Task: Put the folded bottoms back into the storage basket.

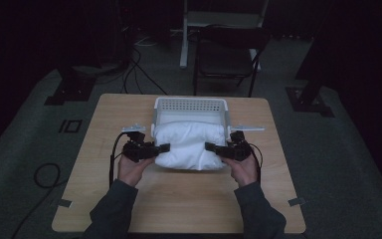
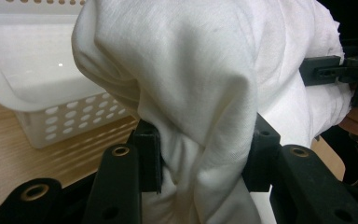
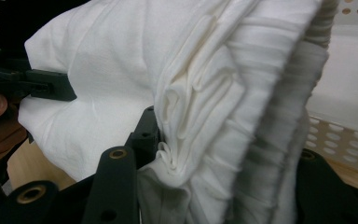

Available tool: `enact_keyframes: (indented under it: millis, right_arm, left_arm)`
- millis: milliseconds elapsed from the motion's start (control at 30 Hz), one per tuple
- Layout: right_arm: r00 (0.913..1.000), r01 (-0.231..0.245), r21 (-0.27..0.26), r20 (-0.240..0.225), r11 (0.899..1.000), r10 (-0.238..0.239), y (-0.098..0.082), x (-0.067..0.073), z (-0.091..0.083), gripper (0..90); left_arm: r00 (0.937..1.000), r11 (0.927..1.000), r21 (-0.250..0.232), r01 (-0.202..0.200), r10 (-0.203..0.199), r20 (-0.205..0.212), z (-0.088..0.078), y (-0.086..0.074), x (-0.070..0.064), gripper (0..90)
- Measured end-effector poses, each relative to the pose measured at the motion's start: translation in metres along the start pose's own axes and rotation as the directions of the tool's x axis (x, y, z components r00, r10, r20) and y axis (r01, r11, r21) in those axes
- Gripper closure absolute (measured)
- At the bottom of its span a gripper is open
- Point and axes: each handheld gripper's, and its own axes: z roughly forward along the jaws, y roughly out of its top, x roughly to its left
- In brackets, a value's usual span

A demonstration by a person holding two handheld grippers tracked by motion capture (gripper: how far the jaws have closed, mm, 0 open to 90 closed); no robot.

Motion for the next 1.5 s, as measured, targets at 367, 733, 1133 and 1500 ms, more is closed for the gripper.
enact_keyframes:
  millis: [367, 733, 1133, 1500]
  right_arm:
    - [1.0, -0.003, -0.008, 0.003, 1.0, 0.003, 0.007, -0.003, 0.002, 55.7]
    - [0.9999, -0.007, -0.012, 0.014, 1.0, 0.007, 0.014, -0.006, 0.005, 55.7]
    - [0.9998, -0.007, -0.009, 0.02, 1.0, 0.007, 0.021, -0.009, 0.01, 55.8]
    - [0.9996, -0.015, -0.016, 0.022, 1.0, 0.015, 0.029, -0.012, 0.012, 55.8]
  left_arm:
    - [1.0, 1.0, -0.005, -0.002, 0.002, 0.0, 0.003, 0.008, 0.003, 58.2]
    - [1.0, 0.9999, -0.01, 0.006, -0.006, 0.0, 0.007, 0.015, 0.008, 58.2]
    - [0.9999, 0.9998, -0.016, 0.015, -0.015, -0.007, 0.009, 0.02, 0.013, 58.2]
    - [0.9999, 0.9998, -0.022, -0.002, 0.002, -0.016, 0.011, 0.03, 0.014, 58.3]
